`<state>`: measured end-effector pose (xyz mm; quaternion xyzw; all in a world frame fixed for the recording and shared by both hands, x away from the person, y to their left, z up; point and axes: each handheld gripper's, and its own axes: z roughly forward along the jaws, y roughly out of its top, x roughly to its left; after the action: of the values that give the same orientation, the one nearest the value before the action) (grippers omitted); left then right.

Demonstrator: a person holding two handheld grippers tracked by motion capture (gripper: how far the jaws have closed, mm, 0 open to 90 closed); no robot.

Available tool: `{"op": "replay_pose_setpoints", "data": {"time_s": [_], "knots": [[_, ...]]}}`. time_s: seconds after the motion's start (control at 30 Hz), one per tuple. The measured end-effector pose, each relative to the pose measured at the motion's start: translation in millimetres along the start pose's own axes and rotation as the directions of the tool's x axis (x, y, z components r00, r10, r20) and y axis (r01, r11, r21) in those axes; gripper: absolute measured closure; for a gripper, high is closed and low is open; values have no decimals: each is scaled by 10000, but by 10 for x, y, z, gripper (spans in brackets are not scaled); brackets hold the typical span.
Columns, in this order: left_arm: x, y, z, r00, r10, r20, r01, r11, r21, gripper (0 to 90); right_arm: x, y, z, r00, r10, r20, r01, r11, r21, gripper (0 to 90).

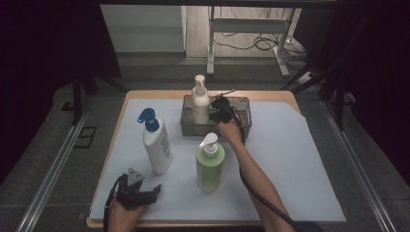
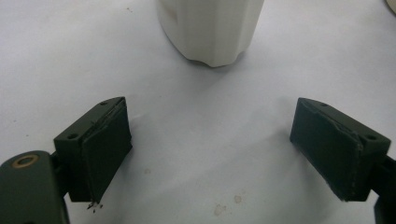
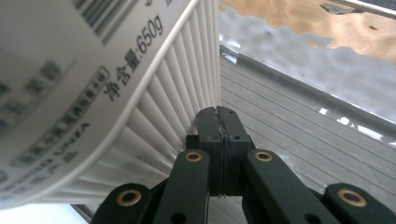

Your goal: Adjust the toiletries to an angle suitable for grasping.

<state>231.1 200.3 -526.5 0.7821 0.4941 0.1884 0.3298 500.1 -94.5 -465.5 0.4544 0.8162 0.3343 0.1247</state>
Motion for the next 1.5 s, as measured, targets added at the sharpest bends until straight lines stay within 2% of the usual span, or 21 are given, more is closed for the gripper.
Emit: {"op": "replay_pose_setpoints", "data": {"time_s": [0.27,0.63,0.83,0.9,1.13,1.2,1.37,1.5], "knots": [[0,-1,0,10000,2,7,-2,10000,-10,121,102,22,47,9995,72,-292,-72,10000,-21,892],[0,-1,0,10000,3,5,-3,10000,-4,121,198,56,63,9988,-196,-448,190,9997,-130,891],[1,-1,0,10000,-3,6,3,10000,-3,121,253,74,52,9969,-259,-739,246,9995,-188,895],[0,0,0,10000,2,3,-2,10000,-1,121,277,69,50,9974,-421,-579,414,9990,-142,895],[0,0,0,10000,-5,3,5,10000,2,121,335,54,46,9950,-490,-872,480,9988,-137,896],[0,0,0,10000,-4,1,4,10000,3,121,360,58,42,9953,-629,-743,621,9980,-132,896],[1,2,1,10000,-12,8,12,10000,11,121,358,53,32,9953,-471,-845,461,9988,-139,897],[1,2,1,10000,-11,10,11,10000,14,121,370,55,29,9954,-561,-776,552,9984,-127,897]]}}
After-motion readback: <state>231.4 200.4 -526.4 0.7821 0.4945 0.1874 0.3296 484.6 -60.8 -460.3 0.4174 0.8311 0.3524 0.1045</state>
